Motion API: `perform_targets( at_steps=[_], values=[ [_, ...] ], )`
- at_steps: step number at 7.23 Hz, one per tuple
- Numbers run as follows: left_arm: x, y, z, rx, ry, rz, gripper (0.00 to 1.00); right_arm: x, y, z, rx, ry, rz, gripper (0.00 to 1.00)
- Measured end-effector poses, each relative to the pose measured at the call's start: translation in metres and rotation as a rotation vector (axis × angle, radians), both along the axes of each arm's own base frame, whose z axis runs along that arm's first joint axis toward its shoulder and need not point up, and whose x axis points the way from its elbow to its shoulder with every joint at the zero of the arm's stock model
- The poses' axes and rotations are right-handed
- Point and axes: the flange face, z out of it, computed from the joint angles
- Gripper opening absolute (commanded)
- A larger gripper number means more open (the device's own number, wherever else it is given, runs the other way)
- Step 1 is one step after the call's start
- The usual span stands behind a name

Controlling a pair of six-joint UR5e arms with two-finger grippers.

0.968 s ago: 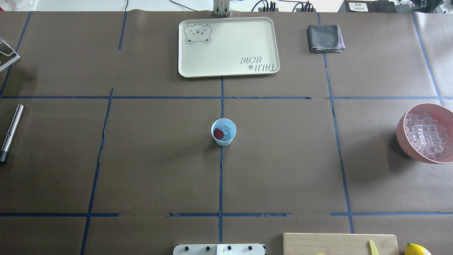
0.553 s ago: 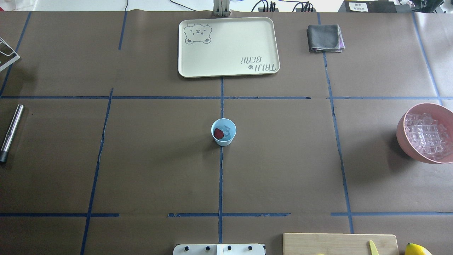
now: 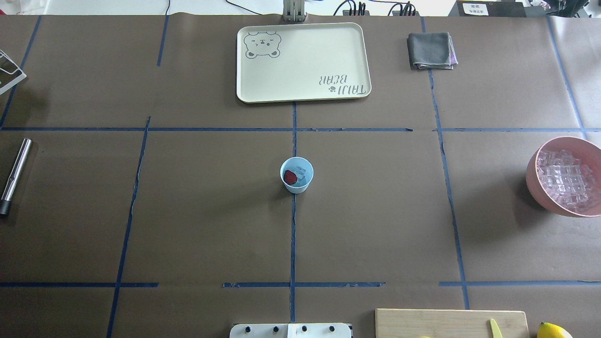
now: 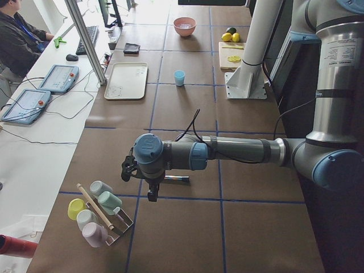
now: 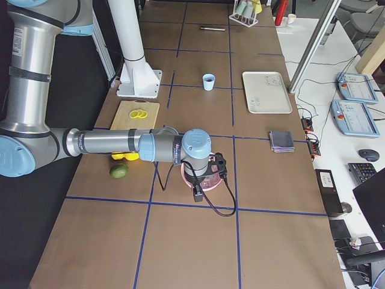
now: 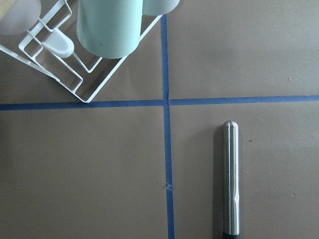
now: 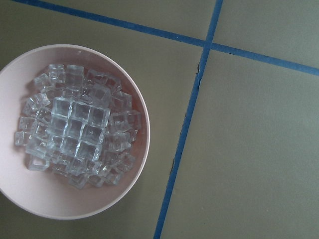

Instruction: Mash ice and strawberries in cup

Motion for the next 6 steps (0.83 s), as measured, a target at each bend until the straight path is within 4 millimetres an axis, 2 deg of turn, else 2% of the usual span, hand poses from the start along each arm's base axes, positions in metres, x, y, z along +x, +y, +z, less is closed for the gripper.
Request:
perform_targets(
  at_steps=[6],
  values=[
    [-0.003,0.022,0.026,0.037,-0.069,-0.001,1.00,0.000,-0.001,-0.003,-0.002,0.000,0.009,0.99]
  ],
)
